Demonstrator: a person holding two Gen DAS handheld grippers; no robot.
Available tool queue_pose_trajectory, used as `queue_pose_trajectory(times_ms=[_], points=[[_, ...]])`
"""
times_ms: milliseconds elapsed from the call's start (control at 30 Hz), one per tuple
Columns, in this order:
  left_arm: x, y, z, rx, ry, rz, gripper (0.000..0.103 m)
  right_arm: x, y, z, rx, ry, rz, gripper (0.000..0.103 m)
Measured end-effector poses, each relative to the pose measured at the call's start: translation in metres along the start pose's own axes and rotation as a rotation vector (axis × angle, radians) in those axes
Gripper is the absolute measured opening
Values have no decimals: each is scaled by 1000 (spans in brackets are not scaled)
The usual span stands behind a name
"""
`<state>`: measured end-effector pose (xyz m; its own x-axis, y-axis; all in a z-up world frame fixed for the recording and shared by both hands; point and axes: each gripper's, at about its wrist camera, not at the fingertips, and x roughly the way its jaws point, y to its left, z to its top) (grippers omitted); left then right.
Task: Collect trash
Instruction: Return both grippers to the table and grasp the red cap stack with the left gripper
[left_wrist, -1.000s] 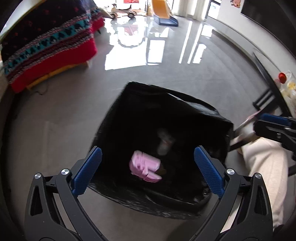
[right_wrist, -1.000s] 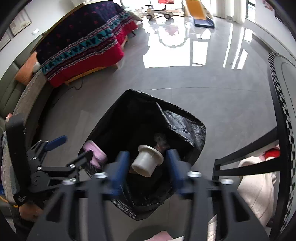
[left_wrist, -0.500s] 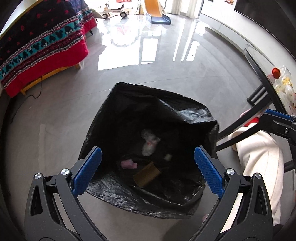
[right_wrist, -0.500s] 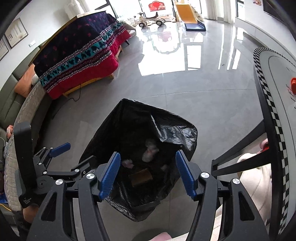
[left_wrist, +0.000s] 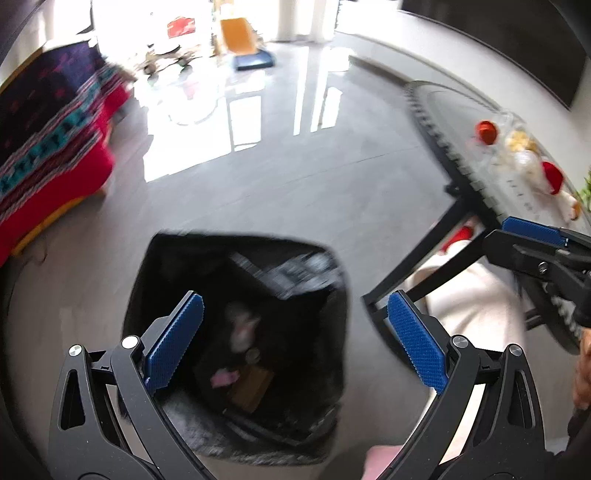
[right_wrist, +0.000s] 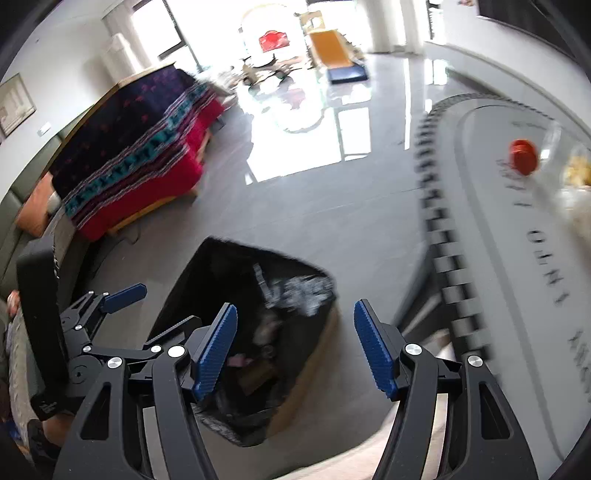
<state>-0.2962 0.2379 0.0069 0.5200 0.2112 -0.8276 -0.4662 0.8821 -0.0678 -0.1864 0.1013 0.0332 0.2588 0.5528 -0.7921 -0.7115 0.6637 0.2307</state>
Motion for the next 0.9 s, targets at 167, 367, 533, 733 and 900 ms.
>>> queue_pose_trajectory(times_ms=[167,367,533,733,900], points=[[9,-42,28,82,-14,-47,97,-24,-50,10,62,-65,-87,67],[21,-90,54,173,-11,-92,97,-43,-109,23,147,-121,-174,67],[28,-130,77,236,-25,-131,97,-57,-161,33,230,-158,-230,67],[48,-171,107,276,-37,-155,97,-57,-214,52,311,-176,-308,67],[65,-196,124,294,-34,-176,97,-40,-244,62,347,-167,-342,73]])
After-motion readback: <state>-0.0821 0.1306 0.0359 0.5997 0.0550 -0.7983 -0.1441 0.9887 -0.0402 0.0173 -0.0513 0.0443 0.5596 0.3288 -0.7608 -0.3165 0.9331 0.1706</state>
